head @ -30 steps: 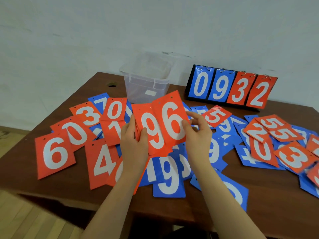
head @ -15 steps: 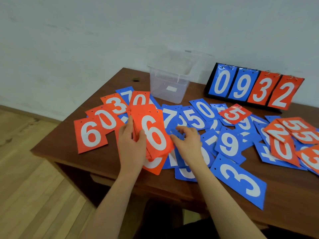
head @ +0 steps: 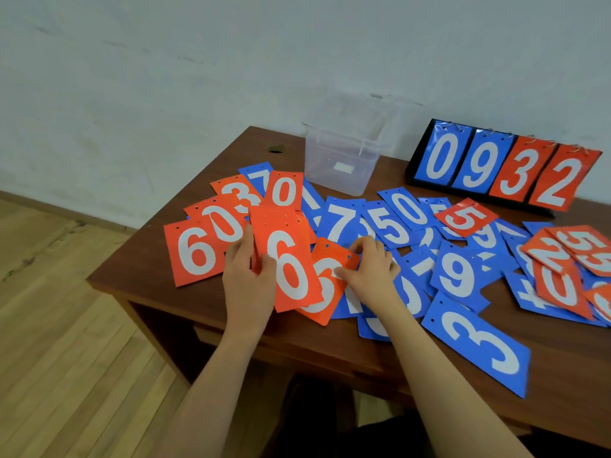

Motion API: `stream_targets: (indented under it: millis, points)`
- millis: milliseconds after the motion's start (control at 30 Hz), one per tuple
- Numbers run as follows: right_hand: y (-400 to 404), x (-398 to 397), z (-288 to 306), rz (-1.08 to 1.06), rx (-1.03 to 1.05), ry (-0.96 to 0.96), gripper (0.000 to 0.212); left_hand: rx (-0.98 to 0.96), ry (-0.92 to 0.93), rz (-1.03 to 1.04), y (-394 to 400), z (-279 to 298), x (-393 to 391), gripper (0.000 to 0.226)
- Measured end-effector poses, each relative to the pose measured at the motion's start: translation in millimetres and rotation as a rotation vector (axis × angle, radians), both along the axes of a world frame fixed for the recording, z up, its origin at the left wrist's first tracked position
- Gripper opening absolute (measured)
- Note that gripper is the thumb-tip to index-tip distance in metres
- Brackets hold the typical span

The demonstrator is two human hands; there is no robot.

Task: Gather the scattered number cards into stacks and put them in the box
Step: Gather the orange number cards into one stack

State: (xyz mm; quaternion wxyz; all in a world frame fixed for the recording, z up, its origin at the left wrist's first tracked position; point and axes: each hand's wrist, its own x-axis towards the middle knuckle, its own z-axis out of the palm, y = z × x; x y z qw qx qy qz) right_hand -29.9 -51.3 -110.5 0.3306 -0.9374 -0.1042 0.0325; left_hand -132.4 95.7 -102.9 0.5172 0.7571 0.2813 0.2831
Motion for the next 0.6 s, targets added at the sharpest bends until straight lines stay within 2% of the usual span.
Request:
stream_targets:
  millis: [100, 200, 267, 400, 600]
  points:
    - [-7, -7, 7, -0.061, 0.421, -0.049, 0.019, 0.023, 0.001, 0.006, 1, 4, -2, 0.051]
    - [-20, -9, 20, -0.182, 0.64, -0.219, 0.018, 0.036, 0.007, 0.014, 0, 8, -1, 0.051]
    - [-26, -7, 30, -0.221, 0.712, -0.258, 0.026, 0.045, 0.01, 0.003, -2, 9, 1, 0.051]
    - [-27, -8, 45, -0.217, 0.84, -0.191, 0.029, 0.027, 0.001, -0.046, -11, 11, 3, 0.049]
    - [-5, -21, 36, -0.116, 0.755, -0.146, 0.024, -0.062, -0.026, -0.154, -27, 18, 6, 0.049]
